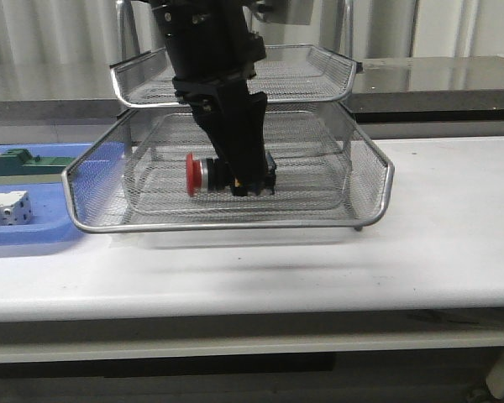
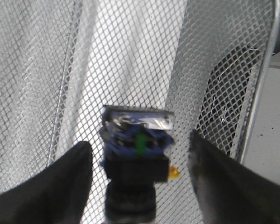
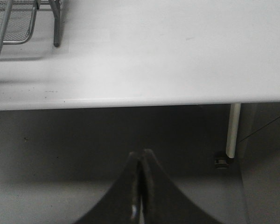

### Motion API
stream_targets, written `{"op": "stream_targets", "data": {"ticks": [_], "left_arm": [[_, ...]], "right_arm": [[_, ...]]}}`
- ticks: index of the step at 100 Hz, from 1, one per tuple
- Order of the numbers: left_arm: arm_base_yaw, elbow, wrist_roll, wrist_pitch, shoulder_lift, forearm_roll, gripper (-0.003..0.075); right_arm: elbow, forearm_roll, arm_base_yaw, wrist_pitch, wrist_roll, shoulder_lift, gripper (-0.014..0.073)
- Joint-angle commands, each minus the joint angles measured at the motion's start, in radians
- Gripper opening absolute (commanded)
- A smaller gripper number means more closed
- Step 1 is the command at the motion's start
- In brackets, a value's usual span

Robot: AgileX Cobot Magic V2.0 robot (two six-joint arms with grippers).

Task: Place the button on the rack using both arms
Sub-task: 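Carry the red button over the pulled-out mesh tray and lower it, then open the left gripper and raise it away from the button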

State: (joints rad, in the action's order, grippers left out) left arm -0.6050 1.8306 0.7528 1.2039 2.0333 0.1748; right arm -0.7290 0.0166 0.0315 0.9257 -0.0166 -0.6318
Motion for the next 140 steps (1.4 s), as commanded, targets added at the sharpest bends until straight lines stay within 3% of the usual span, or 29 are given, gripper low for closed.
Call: {"op": "stream_targets", "data": {"ticks": [1, 36, 63, 85, 113, 140], "left_arm": [[-0.006, 0.024, -0.006, -0.022, -0.055, 0.025, 0.0498], [-0.006, 0.057, -0.019, 0.021, -0.055, 0.025, 0.051], [0.003, 0.107, -0.119, 0.071, -0.108, 0.018, 0.0508], [0.08, 0.089, -0.214, 0.071, -0.225, -0.011, 0.0505], [0.262, -0.112, -0.268, 0.063, -0.48, -0.011, 0.0505], [0.415, -0.421, -0.325, -0.164, -0.788, 0.002, 0.0504]], "right_arm": [[-0.035, -0.007, 0.005, -0.054, -0.002, 0.002, -0.0068], [-0.035, -0.007, 0.005, -0.054, -0.002, 0.002, -0.0068], [-0.035, -0.007, 0.005, -0.054, -0.002, 0.002, -0.0068], [-0.035, -0.007, 0.005, -0.054, -0.002, 0.002, -0.0068], [-0.035, -0.007, 0.005, -0.054, -0.002, 0.002, -0.0068], [-0.035, -0.007, 0.005, -0.054, -0.002, 0.002, -0.0068]]}}
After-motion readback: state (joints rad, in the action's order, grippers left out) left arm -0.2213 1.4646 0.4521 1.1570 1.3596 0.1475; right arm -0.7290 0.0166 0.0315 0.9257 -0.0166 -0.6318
